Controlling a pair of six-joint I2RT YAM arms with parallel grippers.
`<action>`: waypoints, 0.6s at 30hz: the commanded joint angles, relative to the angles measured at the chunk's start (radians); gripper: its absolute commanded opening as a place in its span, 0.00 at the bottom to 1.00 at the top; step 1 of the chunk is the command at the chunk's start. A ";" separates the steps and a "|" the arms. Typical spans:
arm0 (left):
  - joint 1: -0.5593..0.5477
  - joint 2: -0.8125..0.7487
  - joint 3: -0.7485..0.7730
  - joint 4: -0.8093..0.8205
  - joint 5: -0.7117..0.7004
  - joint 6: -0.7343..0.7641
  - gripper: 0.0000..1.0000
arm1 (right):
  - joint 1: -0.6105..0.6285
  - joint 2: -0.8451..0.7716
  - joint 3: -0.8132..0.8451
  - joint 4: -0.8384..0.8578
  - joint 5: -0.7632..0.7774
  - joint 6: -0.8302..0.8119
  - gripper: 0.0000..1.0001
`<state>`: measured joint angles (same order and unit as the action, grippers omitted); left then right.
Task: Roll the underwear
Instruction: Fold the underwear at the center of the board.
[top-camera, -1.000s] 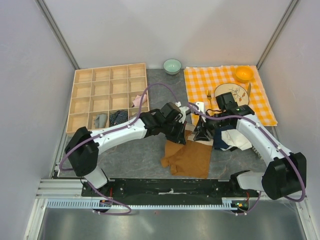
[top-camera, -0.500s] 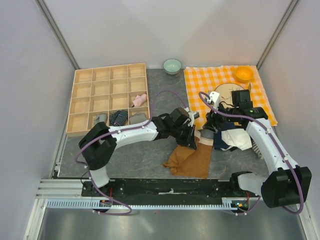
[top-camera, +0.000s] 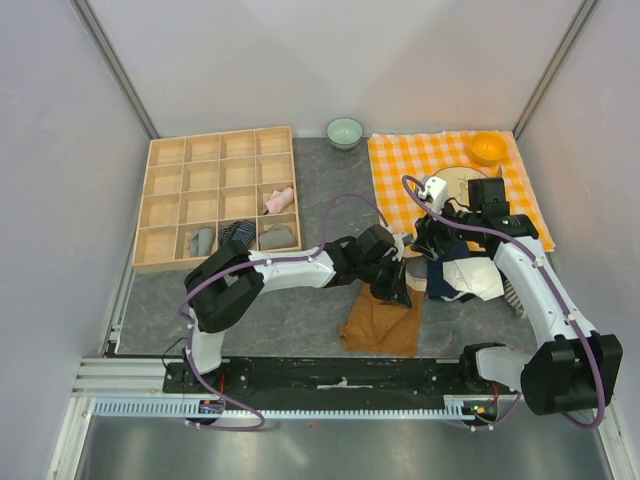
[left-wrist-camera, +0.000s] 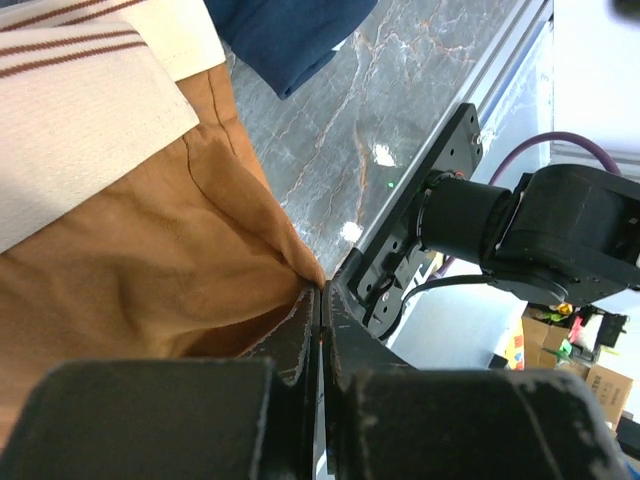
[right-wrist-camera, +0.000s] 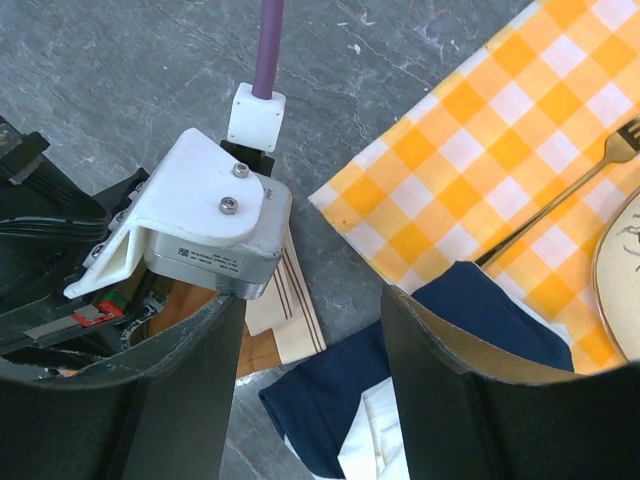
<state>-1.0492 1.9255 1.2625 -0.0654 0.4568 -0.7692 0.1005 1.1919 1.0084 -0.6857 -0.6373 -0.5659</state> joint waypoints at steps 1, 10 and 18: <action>-0.017 0.039 0.052 0.062 0.046 -0.054 0.02 | -0.005 -0.023 -0.002 0.040 0.002 0.021 0.64; -0.035 0.067 0.081 0.105 0.057 -0.073 0.02 | -0.005 -0.018 -0.005 0.041 0.001 0.021 0.65; -0.051 0.104 0.107 0.105 0.069 -0.079 0.02 | -0.005 -0.014 -0.008 0.040 0.002 0.020 0.65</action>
<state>-1.0584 1.9984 1.3163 -0.0048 0.4732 -0.8337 0.0933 1.1919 1.0046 -0.6899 -0.6163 -0.5617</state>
